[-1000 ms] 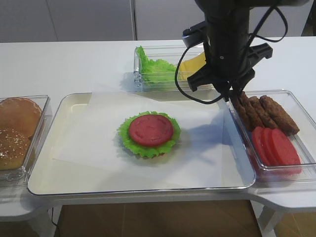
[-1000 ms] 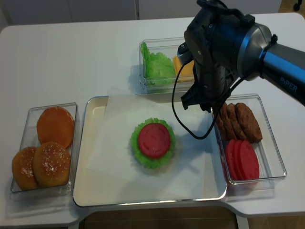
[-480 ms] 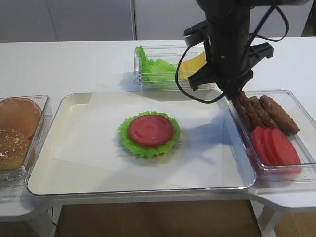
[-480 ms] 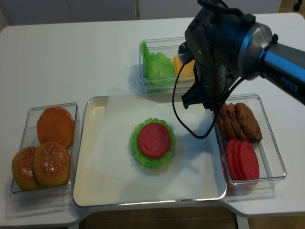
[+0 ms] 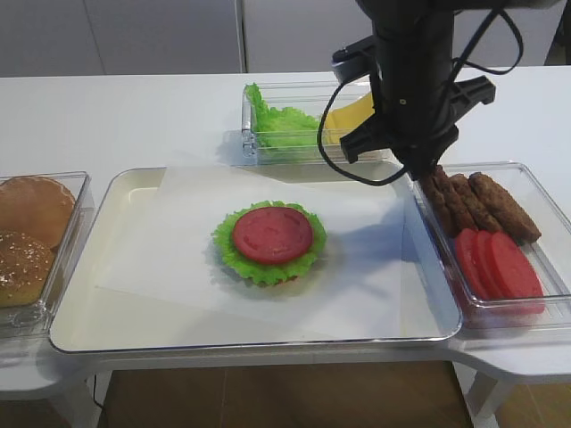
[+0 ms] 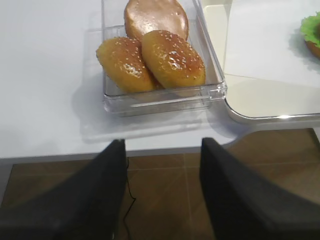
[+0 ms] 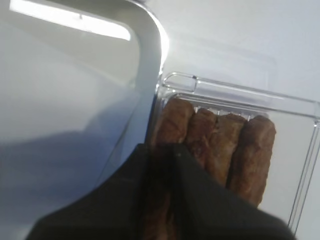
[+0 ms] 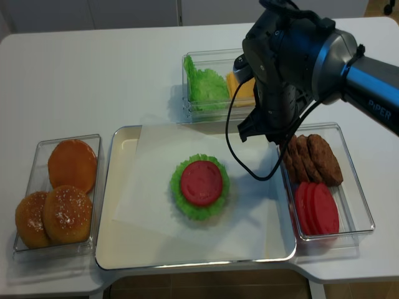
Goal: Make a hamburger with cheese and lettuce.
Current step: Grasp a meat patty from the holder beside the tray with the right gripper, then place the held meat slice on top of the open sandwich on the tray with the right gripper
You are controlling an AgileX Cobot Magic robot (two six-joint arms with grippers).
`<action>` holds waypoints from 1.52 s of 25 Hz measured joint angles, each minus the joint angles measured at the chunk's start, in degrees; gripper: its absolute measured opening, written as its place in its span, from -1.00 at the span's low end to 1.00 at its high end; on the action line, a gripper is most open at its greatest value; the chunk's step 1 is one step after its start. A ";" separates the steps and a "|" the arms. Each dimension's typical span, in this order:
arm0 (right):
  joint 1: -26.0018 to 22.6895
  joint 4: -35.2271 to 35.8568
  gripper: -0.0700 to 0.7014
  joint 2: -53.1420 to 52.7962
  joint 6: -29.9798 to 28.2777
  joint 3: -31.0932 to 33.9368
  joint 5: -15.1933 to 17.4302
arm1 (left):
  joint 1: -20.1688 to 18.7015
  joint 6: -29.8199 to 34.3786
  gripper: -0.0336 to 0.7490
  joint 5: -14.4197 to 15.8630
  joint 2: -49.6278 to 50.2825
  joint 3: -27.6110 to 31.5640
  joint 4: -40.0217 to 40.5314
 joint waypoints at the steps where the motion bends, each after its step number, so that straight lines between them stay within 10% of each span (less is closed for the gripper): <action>1: 0.00 0.10 -0.57 -0.14 0.00 0.00 0.00 | 0.00 0.00 0.00 0.00 0.00 0.00 0.00; 38: 0.00 4.96 -0.59 -12.91 0.03 0.00 0.51 | 0.00 0.00 0.00 0.00 0.00 0.00 0.00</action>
